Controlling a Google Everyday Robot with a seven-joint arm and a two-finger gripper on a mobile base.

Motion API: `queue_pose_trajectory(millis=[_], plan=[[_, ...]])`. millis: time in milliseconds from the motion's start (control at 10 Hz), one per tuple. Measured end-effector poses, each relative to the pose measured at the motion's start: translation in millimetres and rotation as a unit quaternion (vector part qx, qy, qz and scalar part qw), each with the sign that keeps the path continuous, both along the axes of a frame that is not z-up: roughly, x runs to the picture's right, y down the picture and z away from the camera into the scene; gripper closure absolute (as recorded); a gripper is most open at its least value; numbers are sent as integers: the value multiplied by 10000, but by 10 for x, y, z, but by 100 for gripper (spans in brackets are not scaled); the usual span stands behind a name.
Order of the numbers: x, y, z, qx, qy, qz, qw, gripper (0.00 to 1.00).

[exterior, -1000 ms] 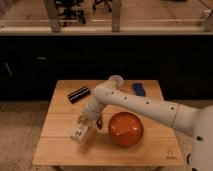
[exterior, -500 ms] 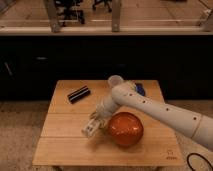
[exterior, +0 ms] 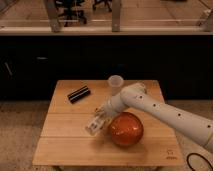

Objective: Place the bottle in the ceramic bowl

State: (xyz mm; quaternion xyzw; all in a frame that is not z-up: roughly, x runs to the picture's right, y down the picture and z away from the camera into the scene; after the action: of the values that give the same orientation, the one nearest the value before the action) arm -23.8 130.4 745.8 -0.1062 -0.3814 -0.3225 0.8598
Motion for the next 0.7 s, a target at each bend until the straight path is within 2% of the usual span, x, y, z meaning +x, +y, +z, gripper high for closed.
queue_pose_trajectory(millis=[300, 700], plan=[[183, -43, -63, 113, 95, 174, 9997, 100], [554, 30, -34, 62, 356, 493, 9981, 100]])
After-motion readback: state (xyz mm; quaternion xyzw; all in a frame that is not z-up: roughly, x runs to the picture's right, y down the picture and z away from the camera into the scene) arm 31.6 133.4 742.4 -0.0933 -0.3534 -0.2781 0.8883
